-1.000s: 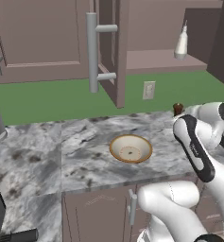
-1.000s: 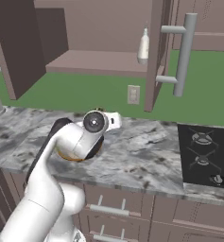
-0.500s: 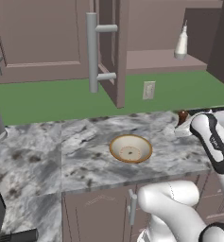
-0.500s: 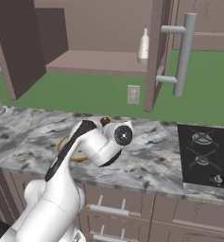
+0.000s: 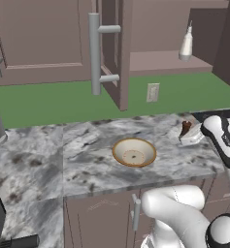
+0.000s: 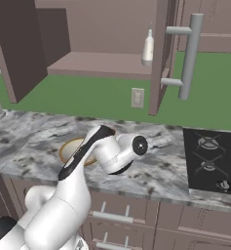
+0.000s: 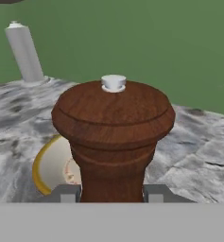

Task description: Retrieve the bottle and the shaker from the cabinet and place them next to the mixing bowl on the counter. Then add garlic from the fridge to the mixing bowl.

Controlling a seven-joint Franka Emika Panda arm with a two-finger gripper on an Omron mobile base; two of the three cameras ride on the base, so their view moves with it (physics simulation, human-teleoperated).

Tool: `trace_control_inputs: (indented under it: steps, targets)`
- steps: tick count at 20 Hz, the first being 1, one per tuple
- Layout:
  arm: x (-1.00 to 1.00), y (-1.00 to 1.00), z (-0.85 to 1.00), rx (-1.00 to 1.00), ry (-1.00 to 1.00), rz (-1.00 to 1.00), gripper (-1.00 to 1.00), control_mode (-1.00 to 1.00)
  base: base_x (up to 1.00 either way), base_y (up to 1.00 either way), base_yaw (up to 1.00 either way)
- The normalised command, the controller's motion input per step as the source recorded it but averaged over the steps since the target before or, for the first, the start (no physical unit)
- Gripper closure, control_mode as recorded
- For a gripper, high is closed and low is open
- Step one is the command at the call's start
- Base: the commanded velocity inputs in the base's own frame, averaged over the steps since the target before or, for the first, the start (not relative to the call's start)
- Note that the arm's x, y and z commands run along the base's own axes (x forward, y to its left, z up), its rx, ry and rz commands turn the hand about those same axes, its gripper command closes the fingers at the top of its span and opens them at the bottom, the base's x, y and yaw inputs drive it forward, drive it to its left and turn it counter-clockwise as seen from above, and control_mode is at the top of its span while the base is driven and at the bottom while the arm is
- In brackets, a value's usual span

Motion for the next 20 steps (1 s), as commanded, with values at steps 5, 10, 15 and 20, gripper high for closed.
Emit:
trace_control_inputs:
  steps: [5, 10, 15, 20]
  targets:
    - [0.0, 0.01, -0.25, 0.03, 0.08, 0.12, 1.0, -1.0, 0.0, 0.0, 0.0]
    - [0.0, 0.05, -0.16, 0.0, 0.06, 0.08, 1.0, -1.0, 0.0, 0.0, 0.0]
    - [0.01, 0.16, -0.35, 0.0, 0.0, 0.03, 1.0, -1.0, 0.0, 0.0, 0.0]
    - [0.07, 0.14, -0.49, 0.0, 0.0, 0.01, 1.0, -1.0, 0.0, 0.0, 0.0]
